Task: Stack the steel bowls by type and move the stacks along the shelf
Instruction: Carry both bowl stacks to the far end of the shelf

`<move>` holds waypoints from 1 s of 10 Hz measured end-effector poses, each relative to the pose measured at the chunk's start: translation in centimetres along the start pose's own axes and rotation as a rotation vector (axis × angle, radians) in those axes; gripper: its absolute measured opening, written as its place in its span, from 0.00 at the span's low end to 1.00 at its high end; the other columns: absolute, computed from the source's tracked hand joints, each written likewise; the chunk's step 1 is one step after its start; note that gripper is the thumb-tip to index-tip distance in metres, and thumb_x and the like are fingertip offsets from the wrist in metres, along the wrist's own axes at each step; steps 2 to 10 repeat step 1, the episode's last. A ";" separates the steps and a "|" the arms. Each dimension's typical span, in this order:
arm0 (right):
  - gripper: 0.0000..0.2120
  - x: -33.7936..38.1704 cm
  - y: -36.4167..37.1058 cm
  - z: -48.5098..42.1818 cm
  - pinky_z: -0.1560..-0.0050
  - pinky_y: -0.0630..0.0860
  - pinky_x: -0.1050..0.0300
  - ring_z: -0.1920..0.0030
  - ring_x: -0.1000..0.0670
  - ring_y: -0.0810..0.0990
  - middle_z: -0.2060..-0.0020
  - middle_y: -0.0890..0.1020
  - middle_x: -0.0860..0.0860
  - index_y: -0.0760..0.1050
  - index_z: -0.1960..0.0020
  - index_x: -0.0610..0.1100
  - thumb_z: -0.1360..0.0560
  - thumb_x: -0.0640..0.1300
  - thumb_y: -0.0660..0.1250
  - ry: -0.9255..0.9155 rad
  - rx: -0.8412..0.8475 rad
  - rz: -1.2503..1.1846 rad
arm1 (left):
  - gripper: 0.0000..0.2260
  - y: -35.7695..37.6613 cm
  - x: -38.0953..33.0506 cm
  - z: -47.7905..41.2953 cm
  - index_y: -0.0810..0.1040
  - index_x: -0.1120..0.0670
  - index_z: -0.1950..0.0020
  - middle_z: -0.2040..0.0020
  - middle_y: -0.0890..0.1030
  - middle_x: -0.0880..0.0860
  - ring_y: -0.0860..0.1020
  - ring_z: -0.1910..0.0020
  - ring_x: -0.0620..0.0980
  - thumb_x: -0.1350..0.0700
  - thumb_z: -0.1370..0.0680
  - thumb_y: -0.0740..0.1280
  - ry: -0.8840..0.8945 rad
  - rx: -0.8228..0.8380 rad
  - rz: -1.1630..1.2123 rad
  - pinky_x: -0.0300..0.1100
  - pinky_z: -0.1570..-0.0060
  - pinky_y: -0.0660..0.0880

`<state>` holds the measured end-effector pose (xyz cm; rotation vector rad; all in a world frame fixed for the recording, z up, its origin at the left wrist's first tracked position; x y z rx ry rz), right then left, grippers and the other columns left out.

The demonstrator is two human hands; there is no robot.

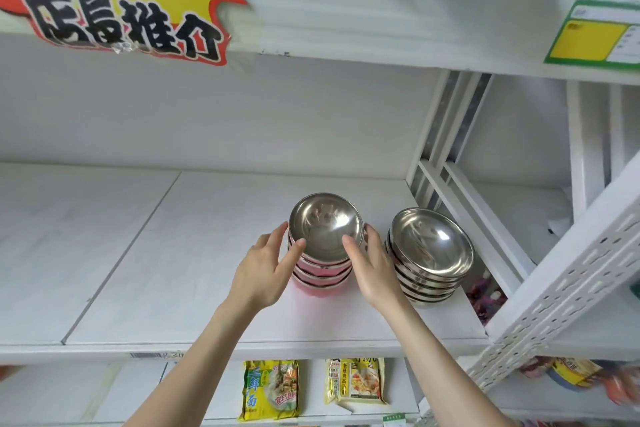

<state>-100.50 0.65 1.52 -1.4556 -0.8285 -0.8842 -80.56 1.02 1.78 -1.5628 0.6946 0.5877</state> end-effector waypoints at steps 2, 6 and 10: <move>0.37 1.0 -0.8 2.1 0.32 0.54 0.61 0.25 0.49 0.59 0.24 0.62 0.47 0.52 0.22 0.44 0.23 0.63 0.57 -0.141 -0.064 0.284 | 0.36 -1.6 -1.4 2.1 0.63 0.49 0.24 0.30 0.73 0.55 0.73 0.35 0.58 0.30 0.25 0.45 0.095 -0.143 -0.422 0.53 0.37 0.69; 0.37 1.0 -0.8 2.1 0.32 0.54 0.61 0.25 0.49 0.59 0.24 0.62 0.47 0.52 0.22 0.44 0.23 0.63 0.57 -0.141 -0.064 0.284 | 0.36 -1.6 -1.4 2.1 0.63 0.49 0.24 0.30 0.73 0.55 0.73 0.35 0.58 0.30 0.25 0.45 0.095 -0.143 -0.422 0.53 0.37 0.69; 0.37 1.0 -0.8 2.1 0.32 0.54 0.61 0.25 0.49 0.59 0.24 0.62 0.47 0.52 0.22 0.44 0.23 0.63 0.57 -0.141 -0.064 0.284 | 0.36 -1.6 -1.4 2.1 0.63 0.49 0.24 0.30 0.73 0.55 0.73 0.35 0.58 0.30 0.25 0.45 0.095 -0.143 -0.422 0.53 0.37 0.69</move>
Point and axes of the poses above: each hand's wrist, its own z-axis away from the middle knuckle, its own y-axis out of the palm, x = y × z, the point moved 7 cm from there along -z, towards the middle knuckle
